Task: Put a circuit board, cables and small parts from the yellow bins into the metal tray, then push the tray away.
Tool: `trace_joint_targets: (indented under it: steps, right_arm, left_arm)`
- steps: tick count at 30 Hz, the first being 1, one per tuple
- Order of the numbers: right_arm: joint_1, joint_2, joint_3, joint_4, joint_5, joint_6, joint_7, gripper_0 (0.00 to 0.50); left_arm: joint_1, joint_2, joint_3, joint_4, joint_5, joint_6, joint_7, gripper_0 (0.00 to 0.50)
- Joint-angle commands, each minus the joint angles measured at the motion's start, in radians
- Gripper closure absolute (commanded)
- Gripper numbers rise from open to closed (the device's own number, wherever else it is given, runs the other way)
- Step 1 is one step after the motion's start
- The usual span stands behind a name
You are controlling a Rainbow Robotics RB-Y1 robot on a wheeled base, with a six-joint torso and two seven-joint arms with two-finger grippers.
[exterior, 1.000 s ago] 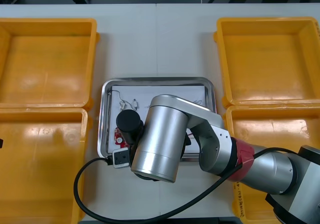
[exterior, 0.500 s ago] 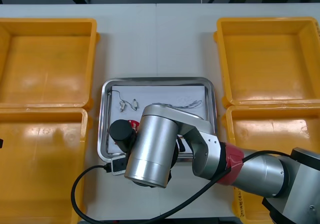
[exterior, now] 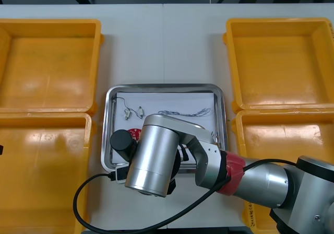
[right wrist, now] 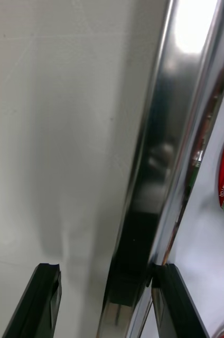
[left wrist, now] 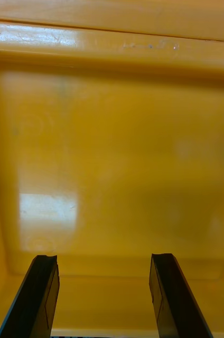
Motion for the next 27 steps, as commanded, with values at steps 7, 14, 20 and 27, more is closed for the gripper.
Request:
trace_joint_targets:
  steps: [7,14,20,27]
  right_arm:
    - [-0.033,0.031,0.017,0.005,0.031,-0.008,-0.05,0.5]
    - [-0.035,0.031,0.011,0.005,0.046,-0.004,-0.062,0.5]
    - [-0.041,0.031,-0.024,0.005,0.062,0.01,-0.058,0.5]
    - [-0.065,0.033,-0.059,0.005,0.079,0.018,-0.056,0.5]
  left_arm:
    - [0.022,0.039,0.017,-0.027,0.008,0.006,0.02,0.0]
    - [0.022,0.039,0.017,-0.027,0.008,0.006,0.02,0.0]
    - [0.022,0.039,0.017,-0.027,0.008,0.006,0.02,0.0]
    - [0.022,0.039,0.017,-0.027,0.008,0.006,0.02,0.0]
